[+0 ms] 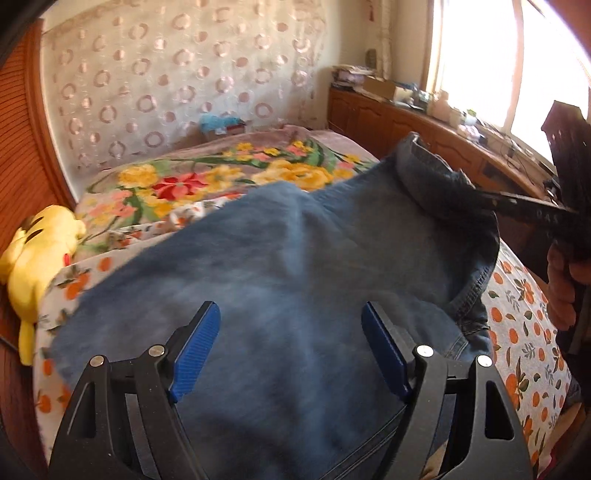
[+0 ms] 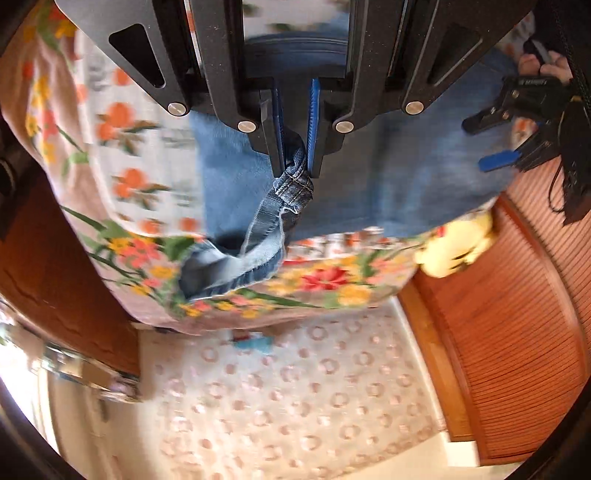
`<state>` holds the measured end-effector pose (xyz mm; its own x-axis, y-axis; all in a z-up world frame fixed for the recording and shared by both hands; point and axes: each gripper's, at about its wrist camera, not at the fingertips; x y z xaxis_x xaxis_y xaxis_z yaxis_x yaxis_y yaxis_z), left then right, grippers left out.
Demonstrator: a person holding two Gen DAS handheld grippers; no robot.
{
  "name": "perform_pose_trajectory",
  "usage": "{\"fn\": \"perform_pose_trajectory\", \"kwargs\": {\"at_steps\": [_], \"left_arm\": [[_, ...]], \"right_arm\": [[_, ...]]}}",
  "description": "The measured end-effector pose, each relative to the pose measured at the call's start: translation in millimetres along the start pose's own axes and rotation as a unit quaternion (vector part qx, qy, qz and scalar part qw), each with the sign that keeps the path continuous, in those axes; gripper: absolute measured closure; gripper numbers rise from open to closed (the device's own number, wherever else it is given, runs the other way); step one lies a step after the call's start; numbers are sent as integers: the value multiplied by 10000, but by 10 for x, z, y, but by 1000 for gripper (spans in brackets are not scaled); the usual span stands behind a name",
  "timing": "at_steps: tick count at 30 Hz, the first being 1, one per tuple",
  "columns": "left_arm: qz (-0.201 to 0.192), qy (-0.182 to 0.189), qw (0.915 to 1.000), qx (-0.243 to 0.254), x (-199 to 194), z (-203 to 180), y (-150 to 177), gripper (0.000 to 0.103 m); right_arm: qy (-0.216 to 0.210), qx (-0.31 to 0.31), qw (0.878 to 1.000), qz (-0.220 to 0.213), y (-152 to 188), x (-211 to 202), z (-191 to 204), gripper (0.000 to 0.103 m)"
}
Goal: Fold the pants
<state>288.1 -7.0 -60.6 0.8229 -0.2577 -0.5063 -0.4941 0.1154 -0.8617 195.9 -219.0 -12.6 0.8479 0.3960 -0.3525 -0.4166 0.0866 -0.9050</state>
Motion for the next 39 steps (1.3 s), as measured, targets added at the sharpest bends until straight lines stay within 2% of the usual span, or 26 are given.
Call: {"fn": "perform_pose_trajectory", "kwargs": {"at_steps": [8, 11, 14, 18, 21, 23, 28, 34, 39], "left_arm": [[-261, -545, 9977, -299, -561, 544, 61, 23], [-305, -648, 9967, -389, -655, 683, 78, 23], [-350, -708, 9959, -434, -715, 722, 90, 23], [-347, -664, 9962, -444, -723, 695, 108, 23], [-309, -577, 9970, -404, -702, 623, 129, 23], [-286, -503, 9977, -352, -680, 538, 131, 23], [-200, -287, 9990, -262, -581, 343, 152, 23], [-38, -76, 9998, -185, -434, 169, 242, 23], [105, 56, 9996, -248, -330, 116, 331, 25]], "right_arm": [[-1209, -395, 9918, 110, 238, -124, 973, 92], [-1505, -597, 9865, 260, 383, -167, 1151, 92], [-1417, -825, 9854, 463, 526, -147, 1156, 91], [-1442, -698, 9846, 705, 551, -142, 1008, 88], [-1434, -704, 9851, 644, 493, -197, 938, 83], [-1405, -712, 9859, 571, 449, -316, 911, 77], [-1023, -811, 9909, 333, 354, -517, 811, 71], [-579, -795, 9948, 280, 270, -421, 554, 66], [-515, -690, 9957, 343, 185, -196, 547, 65]]}}
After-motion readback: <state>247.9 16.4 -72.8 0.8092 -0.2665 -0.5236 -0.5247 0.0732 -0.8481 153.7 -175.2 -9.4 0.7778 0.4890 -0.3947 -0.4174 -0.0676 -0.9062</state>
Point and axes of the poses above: each gripper's, at about its wrist camera, not at the fingertips, and x roughly the way its jaws point, z to its left, y to its underside, and after that the axes turned 14 degrees about -z, right-handed
